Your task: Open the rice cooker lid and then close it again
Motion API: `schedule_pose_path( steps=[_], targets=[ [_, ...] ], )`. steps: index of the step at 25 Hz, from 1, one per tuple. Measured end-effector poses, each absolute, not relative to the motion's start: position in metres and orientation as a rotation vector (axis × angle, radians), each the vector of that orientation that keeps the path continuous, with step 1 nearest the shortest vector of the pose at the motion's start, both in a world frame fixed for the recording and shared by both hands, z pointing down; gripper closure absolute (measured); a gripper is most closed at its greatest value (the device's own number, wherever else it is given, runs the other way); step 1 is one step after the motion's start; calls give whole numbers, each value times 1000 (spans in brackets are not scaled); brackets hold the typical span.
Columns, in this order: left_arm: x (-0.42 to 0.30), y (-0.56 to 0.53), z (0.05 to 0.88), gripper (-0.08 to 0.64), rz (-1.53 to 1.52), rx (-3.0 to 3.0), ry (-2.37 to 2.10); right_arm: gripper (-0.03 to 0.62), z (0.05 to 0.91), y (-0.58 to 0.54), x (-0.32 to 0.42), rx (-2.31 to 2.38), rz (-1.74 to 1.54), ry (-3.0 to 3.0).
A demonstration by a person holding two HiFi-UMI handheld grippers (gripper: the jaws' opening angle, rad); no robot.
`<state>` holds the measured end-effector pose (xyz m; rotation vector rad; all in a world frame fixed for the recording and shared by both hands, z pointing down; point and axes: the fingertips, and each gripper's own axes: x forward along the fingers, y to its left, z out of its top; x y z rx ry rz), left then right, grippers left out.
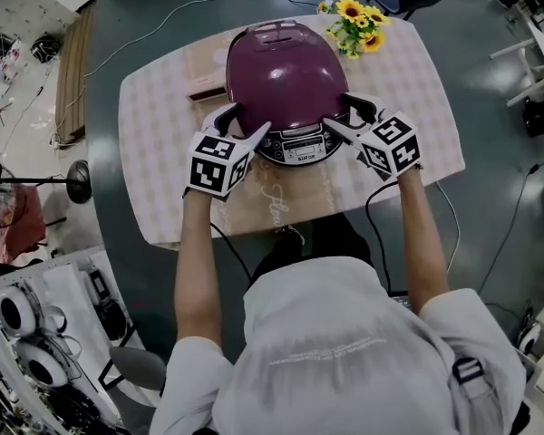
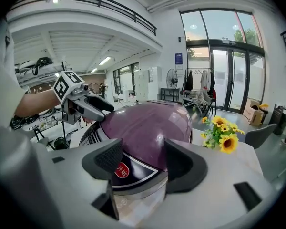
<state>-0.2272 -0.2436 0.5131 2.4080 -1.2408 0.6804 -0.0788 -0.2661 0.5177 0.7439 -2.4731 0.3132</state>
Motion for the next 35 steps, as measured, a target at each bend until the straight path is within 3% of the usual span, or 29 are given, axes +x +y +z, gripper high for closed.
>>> schedule_pose_path(
  steps=[11, 14, 16, 20, 24, 35],
  targets=[
    [-230, -246, 510, 270, 629, 2395, -1267, 316, 515, -271, -77, 787, 362, -2516],
    [-232, -244, 511, 268, 570, 2435, -1294, 437, 516, -280, -68, 879, 460, -2527],
    [-235, -240, 510, 275, 526, 2438, -1346, 448, 512, -281, -59, 933, 452, -2508],
    [-243, -227, 490, 372, 472, 2393, -1519, 448, 490, -269, -44, 1003, 397, -2545],
    [-234, -201, 467, 463, 368, 2371, -1599, 488, 474, -248, -20, 1060, 317, -2545],
    [-192, -105, 418, 541, 333, 2397, -1788, 557, 410, -163, 55, 1174, 56, -2590]
  ],
)
